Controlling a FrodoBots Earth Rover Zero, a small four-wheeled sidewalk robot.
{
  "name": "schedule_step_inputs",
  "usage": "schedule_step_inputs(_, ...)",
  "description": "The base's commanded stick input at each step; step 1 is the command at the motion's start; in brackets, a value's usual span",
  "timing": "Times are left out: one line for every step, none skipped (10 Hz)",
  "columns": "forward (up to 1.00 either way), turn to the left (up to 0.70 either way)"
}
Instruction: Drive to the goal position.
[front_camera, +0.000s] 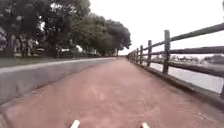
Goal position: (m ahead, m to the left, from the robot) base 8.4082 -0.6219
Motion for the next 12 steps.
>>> schedule_step_inputs(0.7, 0.31)
schedule_step_inputs(0.7, 0.18)
schedule_step_inputs(0.7, 0.02)
schedule_step_inputs(0.7, 0.0)
schedule_step_inputs(0.7, 0.0)
schedule_step_inputs(0.7, 0.0)
schedule_step_inputs(0.7, 0.0)
schedule_step_inputs(0.7, 0.0)
schedule_step_inputs(0.7, 0.0)
schedule_step_inputs(0.7, 0.0)
schedule_step_inputs(0.7, 0.0)
schedule_step_inputs(0.7, 0.0)
